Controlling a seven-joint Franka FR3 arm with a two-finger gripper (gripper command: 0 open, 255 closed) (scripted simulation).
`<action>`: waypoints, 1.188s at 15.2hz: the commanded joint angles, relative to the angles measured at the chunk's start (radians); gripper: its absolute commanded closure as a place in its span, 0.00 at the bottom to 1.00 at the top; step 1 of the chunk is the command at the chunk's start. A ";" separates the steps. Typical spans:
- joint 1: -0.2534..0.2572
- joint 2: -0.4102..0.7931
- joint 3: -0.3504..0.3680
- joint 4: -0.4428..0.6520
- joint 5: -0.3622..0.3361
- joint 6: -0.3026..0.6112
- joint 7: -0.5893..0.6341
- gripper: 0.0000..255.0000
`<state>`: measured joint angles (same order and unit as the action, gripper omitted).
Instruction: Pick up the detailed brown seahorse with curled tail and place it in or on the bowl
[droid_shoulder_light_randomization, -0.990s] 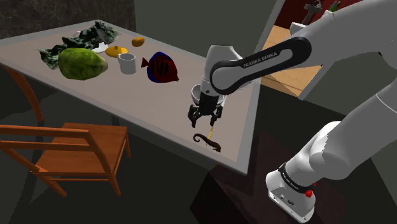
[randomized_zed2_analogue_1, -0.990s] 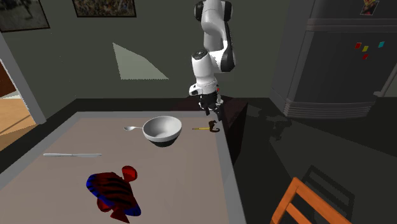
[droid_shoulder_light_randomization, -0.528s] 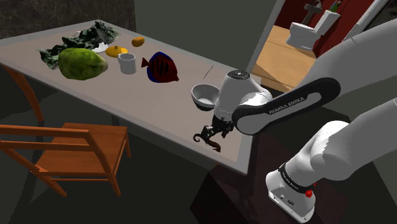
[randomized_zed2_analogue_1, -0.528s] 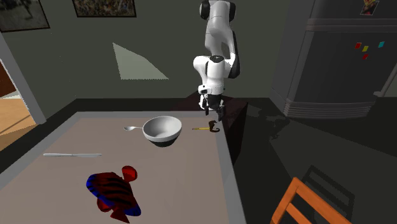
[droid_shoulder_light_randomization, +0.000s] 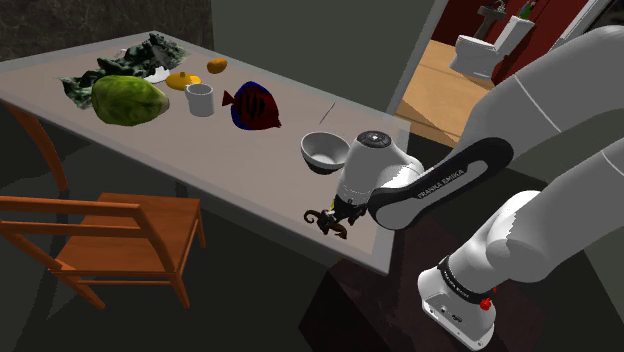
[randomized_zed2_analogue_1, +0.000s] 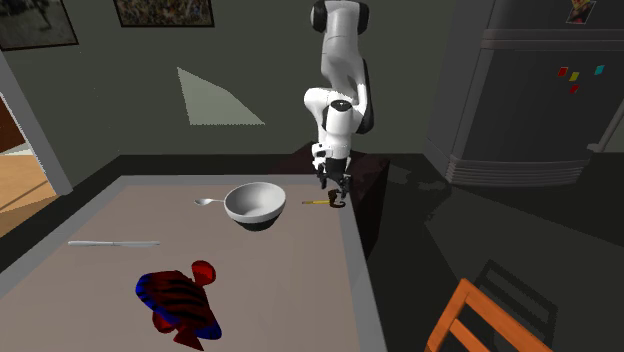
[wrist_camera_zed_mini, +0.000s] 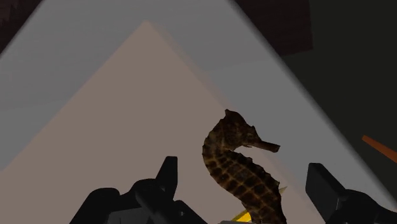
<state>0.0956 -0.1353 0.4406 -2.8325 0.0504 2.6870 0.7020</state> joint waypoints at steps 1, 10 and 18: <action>-0.003 0.012 0.003 -0.002 -0.010 0.014 0.008 0.00; -0.003 0.012 0.003 -0.002 -0.010 0.014 0.008 1.00; 0.003 -0.008 0.000 -0.001 0.007 -0.006 -0.004 1.00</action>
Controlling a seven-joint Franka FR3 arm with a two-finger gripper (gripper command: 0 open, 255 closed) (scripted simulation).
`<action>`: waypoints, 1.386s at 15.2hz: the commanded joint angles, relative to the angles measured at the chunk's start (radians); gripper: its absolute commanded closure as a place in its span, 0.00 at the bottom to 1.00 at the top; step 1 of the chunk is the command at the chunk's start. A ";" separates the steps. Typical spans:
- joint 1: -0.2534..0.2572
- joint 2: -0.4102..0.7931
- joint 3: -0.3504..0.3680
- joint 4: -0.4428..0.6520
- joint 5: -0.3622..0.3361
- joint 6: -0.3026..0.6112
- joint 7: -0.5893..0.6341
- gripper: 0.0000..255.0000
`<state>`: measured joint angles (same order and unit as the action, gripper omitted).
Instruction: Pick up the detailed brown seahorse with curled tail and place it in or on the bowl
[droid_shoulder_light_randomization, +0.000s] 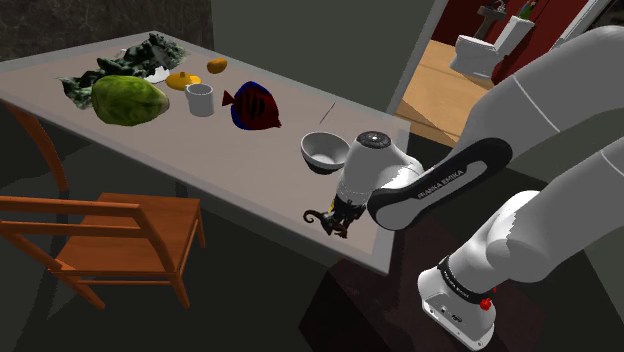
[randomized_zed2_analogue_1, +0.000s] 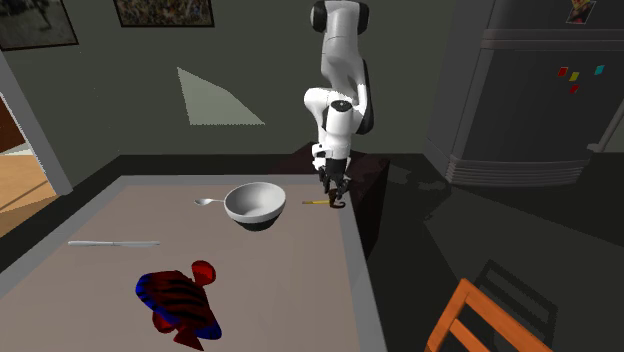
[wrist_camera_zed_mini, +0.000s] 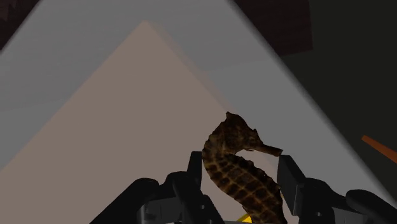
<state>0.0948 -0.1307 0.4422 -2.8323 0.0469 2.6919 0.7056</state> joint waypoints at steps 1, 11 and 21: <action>0.010 -0.032 -0.005 0.000 0.026 -0.030 -0.019 1.00; 0.055 -0.206 -0.043 0.026 0.103 -0.225 -0.081 1.00; 0.074 -0.339 -0.077 0.081 0.120 -0.410 -0.106 1.00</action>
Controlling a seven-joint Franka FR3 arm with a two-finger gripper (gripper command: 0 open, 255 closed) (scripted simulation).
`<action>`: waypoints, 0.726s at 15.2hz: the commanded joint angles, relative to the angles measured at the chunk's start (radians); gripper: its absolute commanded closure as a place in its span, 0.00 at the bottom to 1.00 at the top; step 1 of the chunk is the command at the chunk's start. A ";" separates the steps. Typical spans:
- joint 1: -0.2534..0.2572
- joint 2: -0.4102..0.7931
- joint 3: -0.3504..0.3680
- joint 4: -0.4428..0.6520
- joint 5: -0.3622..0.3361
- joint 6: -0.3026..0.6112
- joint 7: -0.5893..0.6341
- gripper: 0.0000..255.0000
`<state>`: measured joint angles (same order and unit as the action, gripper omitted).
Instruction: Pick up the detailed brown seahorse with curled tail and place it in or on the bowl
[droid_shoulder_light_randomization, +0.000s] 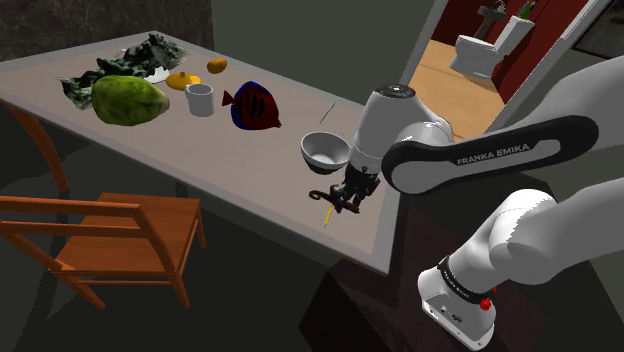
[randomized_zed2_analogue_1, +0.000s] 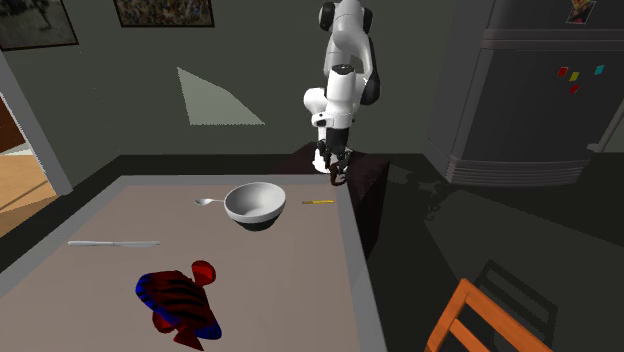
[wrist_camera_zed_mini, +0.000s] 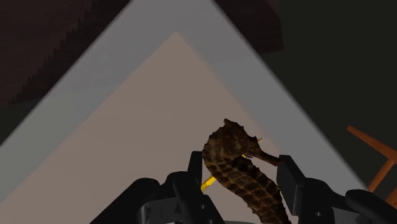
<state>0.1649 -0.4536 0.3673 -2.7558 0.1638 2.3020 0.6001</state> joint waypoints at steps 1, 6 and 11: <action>0.005 -0.027 -0.005 0.011 0.003 -0.038 -0.002 1.00; 0.008 -0.075 -0.021 0.049 0.002 -0.124 -0.008 1.00; -0.010 -0.080 -0.045 0.089 -0.016 -0.170 -0.031 1.00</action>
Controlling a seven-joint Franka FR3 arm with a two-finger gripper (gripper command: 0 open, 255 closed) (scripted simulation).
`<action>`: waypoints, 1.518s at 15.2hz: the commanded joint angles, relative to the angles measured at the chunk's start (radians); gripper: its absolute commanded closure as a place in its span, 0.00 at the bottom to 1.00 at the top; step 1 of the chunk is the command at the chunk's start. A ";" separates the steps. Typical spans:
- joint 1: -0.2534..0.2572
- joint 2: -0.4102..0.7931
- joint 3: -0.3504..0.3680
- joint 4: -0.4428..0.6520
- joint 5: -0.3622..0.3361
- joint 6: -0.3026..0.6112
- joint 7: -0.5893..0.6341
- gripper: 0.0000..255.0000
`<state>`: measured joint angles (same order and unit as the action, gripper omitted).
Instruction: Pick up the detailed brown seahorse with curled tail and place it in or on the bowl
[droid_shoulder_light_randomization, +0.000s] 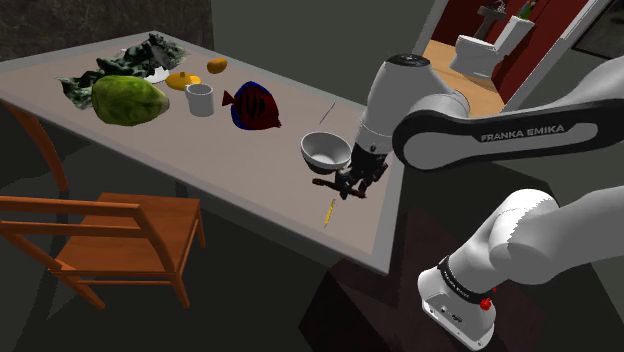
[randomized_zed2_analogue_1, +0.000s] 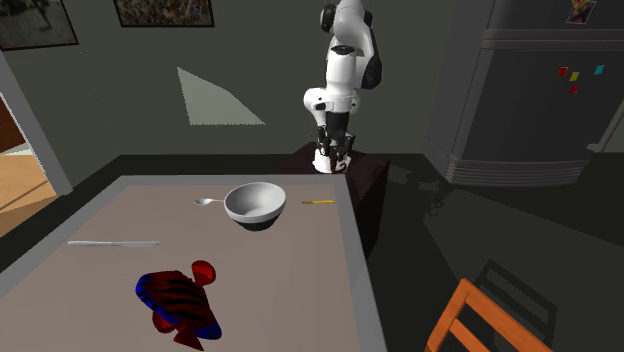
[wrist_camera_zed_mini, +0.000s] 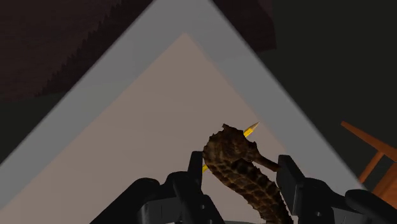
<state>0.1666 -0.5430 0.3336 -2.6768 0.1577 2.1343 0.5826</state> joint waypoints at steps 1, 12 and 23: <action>-0.029 0.032 -0.025 0.025 -0.025 0.005 -0.033 1.00; -0.147 0.226 -0.127 0.176 -0.128 0.046 -0.168 0.00; -0.191 0.611 -0.134 0.240 -0.260 0.170 -0.127 0.00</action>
<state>-0.0212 0.0394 0.2030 -2.4429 -0.0908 2.2913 0.4532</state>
